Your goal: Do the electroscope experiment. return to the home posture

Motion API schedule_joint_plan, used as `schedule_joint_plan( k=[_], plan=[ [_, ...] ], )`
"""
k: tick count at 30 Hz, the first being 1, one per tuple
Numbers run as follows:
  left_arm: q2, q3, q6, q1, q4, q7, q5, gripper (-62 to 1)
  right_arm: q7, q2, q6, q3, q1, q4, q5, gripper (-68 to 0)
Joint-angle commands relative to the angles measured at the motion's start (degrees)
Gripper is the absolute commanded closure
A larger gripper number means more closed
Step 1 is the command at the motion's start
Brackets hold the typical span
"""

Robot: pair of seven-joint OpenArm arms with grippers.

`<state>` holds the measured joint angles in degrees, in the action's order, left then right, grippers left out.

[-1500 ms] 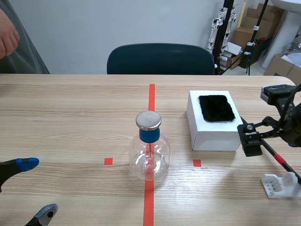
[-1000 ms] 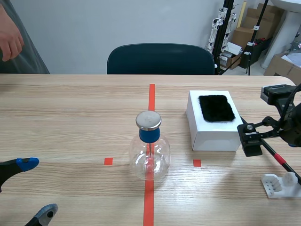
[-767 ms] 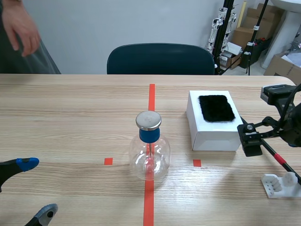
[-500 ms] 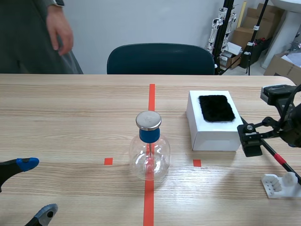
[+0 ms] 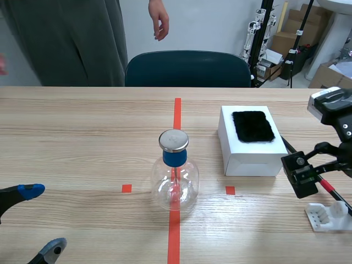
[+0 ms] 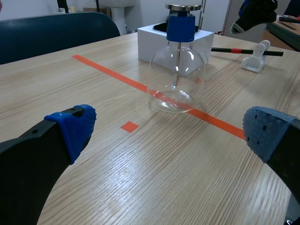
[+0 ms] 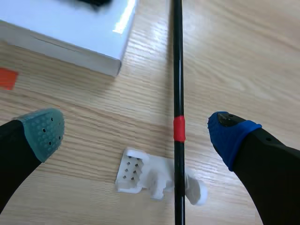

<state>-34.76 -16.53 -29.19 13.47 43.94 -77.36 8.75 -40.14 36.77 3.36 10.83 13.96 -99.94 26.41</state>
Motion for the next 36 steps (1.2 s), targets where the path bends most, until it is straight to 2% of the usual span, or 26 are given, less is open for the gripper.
schedule_joint_plan(
  k=[1, 6, 8, 9, 12, 14, 18, 20, 22, 24, 25, 27, 29, 31, 34, 35, 36],
  plan=[
    [-2.0, 0.0, -0.7, -0.1, 1.7, -1.6, -1.1, -62.3, 3.3, 1.4, 0.0, -2.6, 3.0, -1.9, 0.0, -63.2],
    [-5.7, 0.0, -2.1, 0.4, 4.5, -1.7, -2.4, -62.3, 16.5, 2.8, -0.7, -6.9, 12.7, -6.6, -0.1, -63.2],
    [-7.6, 0.0, -2.1, 0.9, 6.4, -1.7, -2.6, -62.3, 21.2, 2.8, -2.4, -8.6, 16.4, -8.1, -0.5, -63.2],
    [-8.5, 0.0, -2.1, 1.2, 7.5, -1.7, -2.5, -60.4, 23.4, 2.8, -3.6, -9.4, 18.1, -8.9, -0.5, -63.2],
    [-11.5, 0.0, -2.1, 2.0, 11.3, -1.1, -2.6, -47.3, 29.0, 2.8, -6.2, -11.0, 22.8, -11.2, -0.5, -63.2],
    [-13.2, 0.0, -2.1, 2.7, 14.2, 1.5, -3.3, -41.6, 31.9, 2.9, -6.4, -11.5, 25.5, -13.0, -0.5, -63.2],
    [-15.6, 0.0, -1.6, 3.5, 19.7, 7.4, -3.6, -22.5, 37.1, 3.9, -6.5, -11.7, 30.2, -16.8, -1.4, -63.2],
    [-16.6, 0.0, -1.1, 3.7, 22.4, 10.0, -3.6, -18.5, 39.8, 4.7, -6.4, -11.7, 32.3, -18.8, -1.6, -63.2],
    [-17.2, 0.0, -0.3, 3.8, 24.7, 12.3, -4.2, -17.3, 42.6, 5.2, -6.4, -11.7, 34.1, -20.6, -1.7, -63.2],
    [-17.4, 0.0, 0.5, 3.8, 27.0, 15.4, -6.0, -15.7, 44.5, 5.1, -7.8, -11.7, 35.4, -21.9, -1.7, -63.2],
    [-17.5, 0.0, 1.4, 3.8, 28.2, 17.0, -6.7, -15.5, 45.3, 5.1, -9.3, -11.7, 35.8, -22.3, -1.7, -63.2],
    [-17.5, 0.0, 2.1, 3.8, 30.7, 20.6, -7.8, -15.5, 46.1, 5.1, -14.2, -11.7, 35.8, -22.3, -1.8, -63.2],
    [-17.5, 0.0, 3.1, 3.8, 33.6, 24.5, -7.7, -15.5, 46.2, 5.1, -18.2, -11.6, 35.8, -22.3, -1.7, -63.2],
    [-17.5, 0.0, 3.7, 3.8, 36.6, 28.6, -8.2, -15.5, 47.2, 5.1, -21.1, -11.6, 35.8, -22.3, -1.7, -63.2],
    [-17.5, 0.0, 5.9, 3.8, 41.2, 36.3, -10.1, -15.7, 50.4, 5.1, -21.9, -11.5, 36.7, -22.3, -1.8, -63.2],
    [-17.5, 0.0, 6.2, 3.8, 42.8, 39.4, -10.8, -17.6, 52.0, 5.1, -21.9, -11.5, 37.2, -22.3, -2.3, -63.2],
    [-17.5, 0.0, 6.2, 3.8, 44.0, 42.2, -11.2, -22.5, 53.1, 5.2, -21.9, -11.5, 37.8, -22.3, -3.5, -63.2]
  ],
)
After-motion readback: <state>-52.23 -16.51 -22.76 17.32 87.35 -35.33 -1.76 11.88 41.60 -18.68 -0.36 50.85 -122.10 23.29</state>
